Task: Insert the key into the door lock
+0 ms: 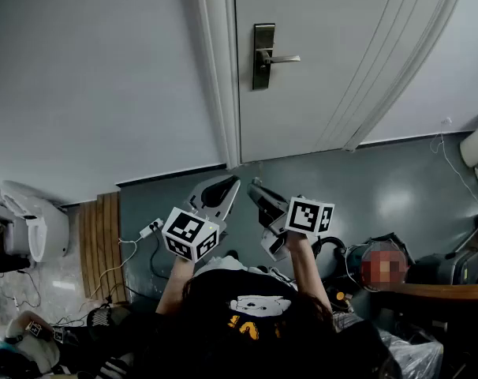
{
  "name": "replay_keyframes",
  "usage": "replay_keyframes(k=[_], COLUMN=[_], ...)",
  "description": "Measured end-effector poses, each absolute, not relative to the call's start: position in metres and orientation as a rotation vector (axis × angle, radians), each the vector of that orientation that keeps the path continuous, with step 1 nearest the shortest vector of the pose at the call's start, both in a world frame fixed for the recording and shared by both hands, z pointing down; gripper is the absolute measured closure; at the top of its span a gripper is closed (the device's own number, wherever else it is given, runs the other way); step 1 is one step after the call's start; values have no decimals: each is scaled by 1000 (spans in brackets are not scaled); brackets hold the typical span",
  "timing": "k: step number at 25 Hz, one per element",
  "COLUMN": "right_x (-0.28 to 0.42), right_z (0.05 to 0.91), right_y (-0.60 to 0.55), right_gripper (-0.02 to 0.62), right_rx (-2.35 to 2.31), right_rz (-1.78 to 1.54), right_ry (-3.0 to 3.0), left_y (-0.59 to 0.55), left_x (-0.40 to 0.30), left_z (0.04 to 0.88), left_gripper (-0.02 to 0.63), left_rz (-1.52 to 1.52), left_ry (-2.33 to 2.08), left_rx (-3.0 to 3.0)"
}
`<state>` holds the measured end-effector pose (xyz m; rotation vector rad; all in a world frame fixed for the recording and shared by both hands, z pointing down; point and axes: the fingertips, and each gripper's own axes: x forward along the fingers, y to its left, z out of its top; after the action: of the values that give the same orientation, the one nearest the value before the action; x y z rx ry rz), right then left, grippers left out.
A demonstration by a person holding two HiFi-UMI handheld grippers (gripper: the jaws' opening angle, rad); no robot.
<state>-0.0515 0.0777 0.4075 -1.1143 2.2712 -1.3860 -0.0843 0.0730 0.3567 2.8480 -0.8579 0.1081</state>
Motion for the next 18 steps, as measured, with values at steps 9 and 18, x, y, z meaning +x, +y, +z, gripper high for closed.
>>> replay_keyframes(k=[9,18], right_x=[-70,-90], right_z=[407,410], right_y=[65,43], right_gripper=[574,574], right_rx=[-1100,-1125], right_rz=[-1382,-1359], right_ry=[2280,2307], left_y=[61,41], left_x=[-99,-116], left_z=[361,364], left_gripper=[589,589], left_rz=[127,143], left_ry=[-845,-821], left_rx=[2857,2888])
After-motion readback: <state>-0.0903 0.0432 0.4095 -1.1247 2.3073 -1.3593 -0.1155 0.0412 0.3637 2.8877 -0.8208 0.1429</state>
